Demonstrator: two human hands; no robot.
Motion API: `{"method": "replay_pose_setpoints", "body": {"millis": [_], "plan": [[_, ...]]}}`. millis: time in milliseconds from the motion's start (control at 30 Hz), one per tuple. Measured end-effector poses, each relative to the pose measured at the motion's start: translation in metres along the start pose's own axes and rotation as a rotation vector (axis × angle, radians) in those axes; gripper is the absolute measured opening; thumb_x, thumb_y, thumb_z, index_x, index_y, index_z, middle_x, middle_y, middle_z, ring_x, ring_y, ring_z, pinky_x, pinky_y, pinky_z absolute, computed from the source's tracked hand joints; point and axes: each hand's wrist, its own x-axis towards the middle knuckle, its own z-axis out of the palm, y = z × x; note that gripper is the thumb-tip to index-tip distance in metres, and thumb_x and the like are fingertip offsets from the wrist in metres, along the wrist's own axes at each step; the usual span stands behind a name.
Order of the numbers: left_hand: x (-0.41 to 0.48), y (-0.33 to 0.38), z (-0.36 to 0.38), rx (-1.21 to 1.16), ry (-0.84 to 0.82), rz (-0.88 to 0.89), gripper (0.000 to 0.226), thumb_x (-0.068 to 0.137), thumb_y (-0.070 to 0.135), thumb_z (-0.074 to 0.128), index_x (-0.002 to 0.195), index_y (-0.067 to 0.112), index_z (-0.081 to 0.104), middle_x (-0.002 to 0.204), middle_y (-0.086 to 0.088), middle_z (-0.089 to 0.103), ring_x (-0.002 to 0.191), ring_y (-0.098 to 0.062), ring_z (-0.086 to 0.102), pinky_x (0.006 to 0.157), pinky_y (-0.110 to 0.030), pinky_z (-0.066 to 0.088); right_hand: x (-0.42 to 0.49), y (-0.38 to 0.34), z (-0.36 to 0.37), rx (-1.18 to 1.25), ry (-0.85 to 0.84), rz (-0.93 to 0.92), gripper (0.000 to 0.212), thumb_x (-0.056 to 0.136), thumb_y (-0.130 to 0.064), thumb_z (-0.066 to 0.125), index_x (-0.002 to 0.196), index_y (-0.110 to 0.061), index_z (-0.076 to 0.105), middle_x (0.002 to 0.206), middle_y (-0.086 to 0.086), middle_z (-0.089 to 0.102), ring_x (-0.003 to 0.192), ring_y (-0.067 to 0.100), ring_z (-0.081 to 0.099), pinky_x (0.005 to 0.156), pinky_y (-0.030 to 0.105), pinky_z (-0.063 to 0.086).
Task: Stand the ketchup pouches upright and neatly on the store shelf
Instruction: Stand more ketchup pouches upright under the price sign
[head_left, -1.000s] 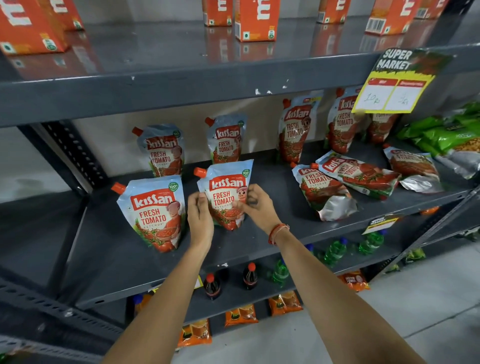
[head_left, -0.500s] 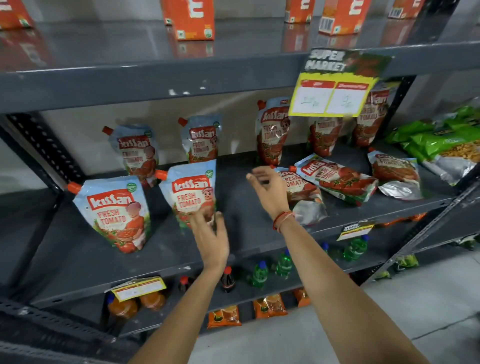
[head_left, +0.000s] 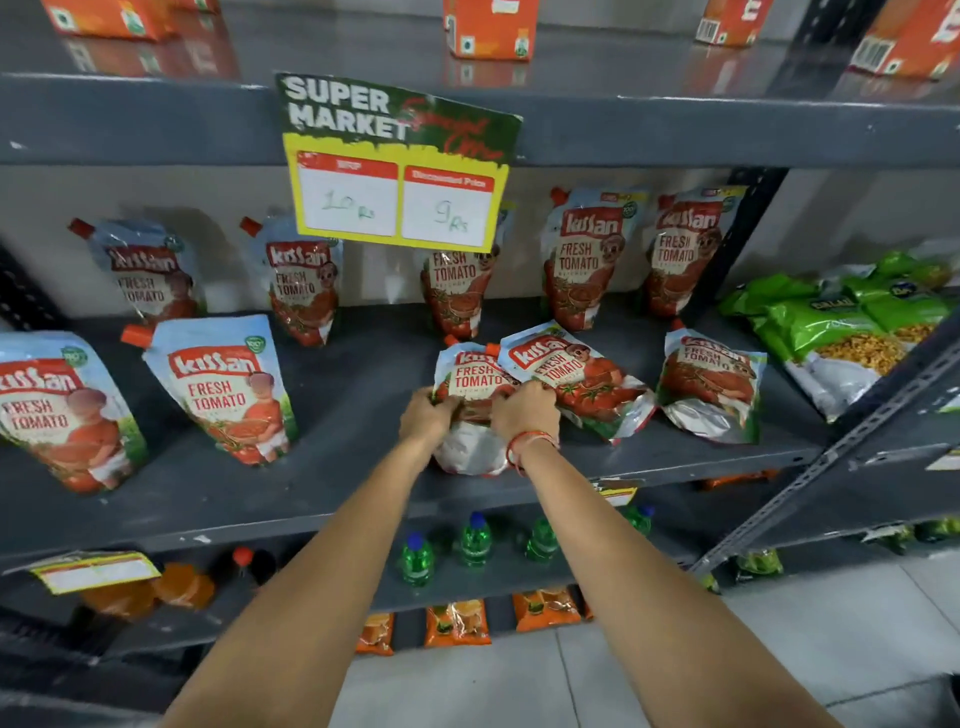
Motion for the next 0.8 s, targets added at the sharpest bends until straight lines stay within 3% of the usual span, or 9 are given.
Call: {"method": "replay_pose_setpoints", "body": {"millis": [133,233,400,533,600,667,733,800], "plan": [[-0.004,-0.013,-0.012,-0.187,-0.046,-0.017,0.035,0.085,0.021,0.064,0.114,0.003,0.062,0.115,-0.019,0.066,0.098,-0.027,0.064,0.085,-0.030,0.048,-0.002,0.001,0.001,0.006,-0.082,-0.067,0.052,0.090,-0.029,0.052,0.130,0.002,0.041,0.133,0.023,0.048,0.120,0.040,0.051,0.097,0.043,0.045],[-0.009,-0.025,-0.025,-0.197,-0.019,-0.082,0.038,0.076,0.026,0.073,0.106,0.003,0.067,0.108,-0.018,0.069,0.091,-0.025,0.065,0.080,-0.030,0.049,-0.002,0.005,0.005,0.040,-0.145,-0.106,0.053,0.091,-0.035,0.051,0.130,-0.001,0.042,0.133,0.022,0.048,0.121,0.040,0.050,0.098,0.043,0.043],[0.000,-0.024,-0.032,-0.068,0.146,-0.229,0.057,0.079,0.045,0.064,0.117,0.002,0.061,0.120,-0.017,0.064,0.107,-0.033,0.061,0.095,-0.040,0.050,0.015,0.010,0.010,0.233,-0.203,0.019,0.051,0.092,-0.039,0.050,0.126,-0.001,0.049,0.131,0.021,0.053,0.116,0.038,0.054,0.096,0.043,0.045],[0.006,-0.004,-0.030,-0.288,0.103,-0.368,0.075,0.078,0.052,0.063,0.133,0.005,0.045,0.133,-0.015,0.056,0.117,-0.031,0.056,0.101,-0.040,0.045,0.028,-0.003,0.016,0.401,-0.377,0.166,0.057,0.092,-0.044,0.049,0.131,-0.003,0.048,0.132,0.018,0.056,0.116,0.034,0.057,0.101,0.042,0.046],[0.006,0.004,-0.031,-0.390,0.083,-0.404,0.078,0.073,0.055,0.066,0.131,0.006,0.045,0.128,-0.013,0.059,0.109,-0.030,0.060,0.094,-0.040,0.049,0.030,-0.007,0.019,0.511,-0.415,0.201,0.058,0.092,-0.045,0.049,0.131,-0.003,0.048,0.130,0.018,0.058,0.115,0.033,0.058,0.100,0.041,0.047],[0.003,0.009,-0.032,-0.431,0.073,-0.385,0.078,0.068,0.057,0.070,0.122,0.005,0.049,0.118,-0.012,0.064,0.093,-0.027,0.064,0.074,-0.036,0.053,0.031,-0.006,0.020,0.598,-0.411,0.212,0.055,0.092,-0.043,0.050,0.127,-0.002,0.050,0.125,0.019,0.061,0.111,0.034,0.061,0.095,0.040,0.050],[0.003,0.019,-0.033,-0.420,0.085,-0.284,0.060,0.066,0.057,0.072,0.095,0.006,0.062,0.108,-0.014,0.070,0.074,-0.020,0.066,0.057,-0.029,0.050,0.032,-0.006,0.021,0.684,-0.385,0.199,0.049,0.092,-0.040,0.051,0.122,-0.001,0.053,0.120,0.020,0.063,0.108,0.035,0.062,0.095,0.044,0.051],[0.003,0.033,-0.037,-0.427,0.153,-0.155,0.049,0.067,0.054,0.073,0.081,0.008,0.065,0.100,-0.016,0.072,0.075,-0.022,0.069,0.062,-0.033,0.056,0.031,-0.009,0.020,0.791,-0.374,0.143,0.040,0.093,-0.037,0.052,0.114,-0.004,0.057,0.112,0.019,0.066,0.102,0.035,0.064,0.091,0.046,0.053]]}}
